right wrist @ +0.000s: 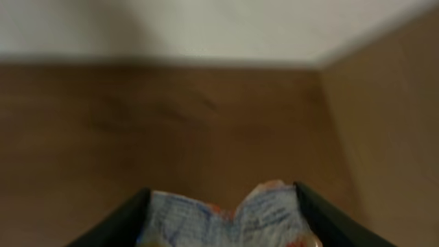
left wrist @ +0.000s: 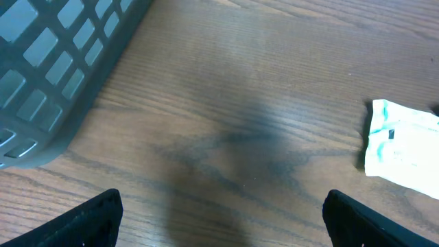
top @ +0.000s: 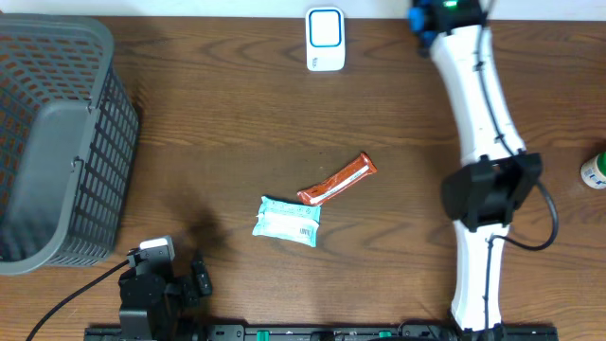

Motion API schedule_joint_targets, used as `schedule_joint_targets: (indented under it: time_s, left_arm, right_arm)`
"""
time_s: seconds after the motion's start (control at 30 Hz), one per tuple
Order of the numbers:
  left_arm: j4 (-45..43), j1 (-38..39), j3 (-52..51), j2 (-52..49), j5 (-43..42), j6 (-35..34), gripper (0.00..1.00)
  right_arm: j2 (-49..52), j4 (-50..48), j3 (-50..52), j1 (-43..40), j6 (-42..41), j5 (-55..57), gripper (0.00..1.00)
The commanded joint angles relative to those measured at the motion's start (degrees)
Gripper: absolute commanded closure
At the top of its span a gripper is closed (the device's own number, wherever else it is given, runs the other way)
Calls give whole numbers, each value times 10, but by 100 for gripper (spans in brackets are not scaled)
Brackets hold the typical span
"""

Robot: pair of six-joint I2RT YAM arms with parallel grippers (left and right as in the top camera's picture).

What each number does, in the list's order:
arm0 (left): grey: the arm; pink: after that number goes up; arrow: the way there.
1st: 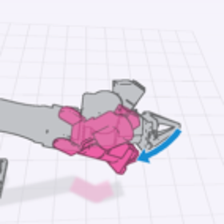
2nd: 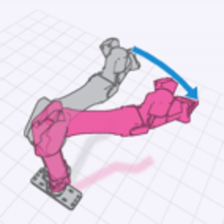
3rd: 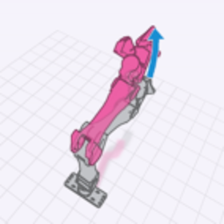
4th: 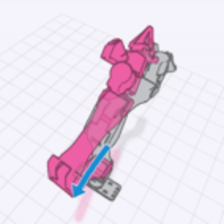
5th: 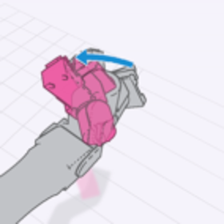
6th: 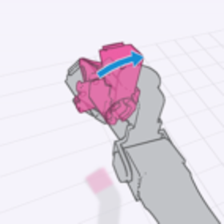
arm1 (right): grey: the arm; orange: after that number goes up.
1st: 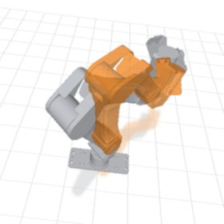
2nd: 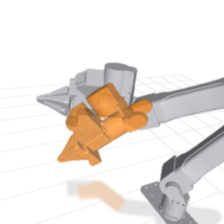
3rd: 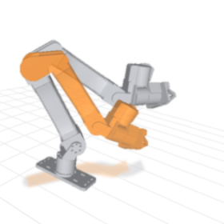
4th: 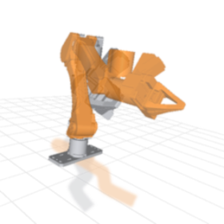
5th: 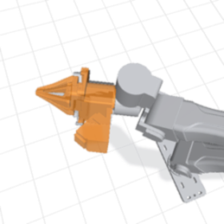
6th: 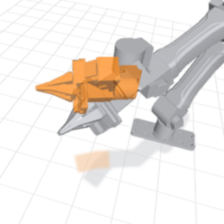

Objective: Scan the item barcode
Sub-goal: 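Carry the Kleenex pack right and set it beside the bottle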

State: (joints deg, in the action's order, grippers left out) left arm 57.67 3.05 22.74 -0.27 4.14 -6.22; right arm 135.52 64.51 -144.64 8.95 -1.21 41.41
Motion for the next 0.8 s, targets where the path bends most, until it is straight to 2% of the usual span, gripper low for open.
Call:
schedule_joint_targets:
  time_s: [0.0,0.07,0.2,0.27,0.3,0.37,0.53,0.77]
  left_arm:
    - [3,-1,0,0,-5,-5,6]
    - [3,-1,0,0,-5,-5,6]
    - [3,-1,0,0,-5,-5,6]
    - [3,-1,0,0,-5,-5,6]
    - [3,-1,0,0,-5,-5,6]
    - [3,-1,0,0,-5,-5,6]
    - [3,-1,0,0,-5,-5,6]
    - [3,-1,0,0,-5,-5,6]
  right_arm:
    - [35,44,9,-80,-14,29,47]
    - [46,66,22,-128,-47,-16,48]
    - [61,78,71,-212,-57,-96,48]
    - [63,74,110,-252,-59,-139,43]
    - [63,69,129,-268,-59,-163,37]
    - [63,66,162,-302,-58,-240,2]
    - [56,80,154,-343,-49,-413,1]
    - [15,131,14,-327,-47,-583,1]
